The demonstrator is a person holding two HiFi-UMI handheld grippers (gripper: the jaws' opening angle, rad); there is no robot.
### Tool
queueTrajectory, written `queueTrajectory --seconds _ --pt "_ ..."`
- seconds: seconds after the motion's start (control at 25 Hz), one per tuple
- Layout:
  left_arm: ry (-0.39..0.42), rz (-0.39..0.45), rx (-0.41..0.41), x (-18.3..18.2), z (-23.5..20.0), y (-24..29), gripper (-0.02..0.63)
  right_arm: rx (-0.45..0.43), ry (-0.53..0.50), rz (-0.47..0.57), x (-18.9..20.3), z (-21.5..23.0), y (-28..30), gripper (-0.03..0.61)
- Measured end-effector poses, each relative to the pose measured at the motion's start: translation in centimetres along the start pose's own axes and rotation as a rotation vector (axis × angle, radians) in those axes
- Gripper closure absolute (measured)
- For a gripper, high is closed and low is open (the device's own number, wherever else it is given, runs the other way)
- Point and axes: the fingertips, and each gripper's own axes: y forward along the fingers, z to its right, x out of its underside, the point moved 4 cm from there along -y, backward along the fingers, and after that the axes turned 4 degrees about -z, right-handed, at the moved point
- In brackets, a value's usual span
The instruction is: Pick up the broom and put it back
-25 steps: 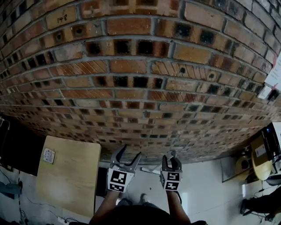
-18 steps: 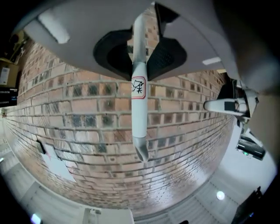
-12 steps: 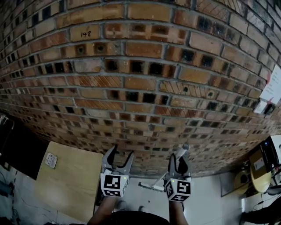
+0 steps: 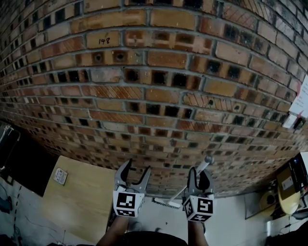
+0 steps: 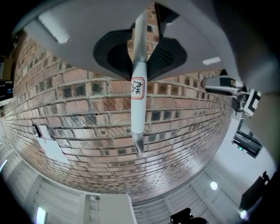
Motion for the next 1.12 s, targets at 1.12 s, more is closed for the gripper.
queueTrajectory --seconds 1.12 --pt "0.009 0.005 0.232 -0.1 6.8 2.4 0.367 0.013 -0.031 -0.041 1.7 3.4 -4.0 0.469"
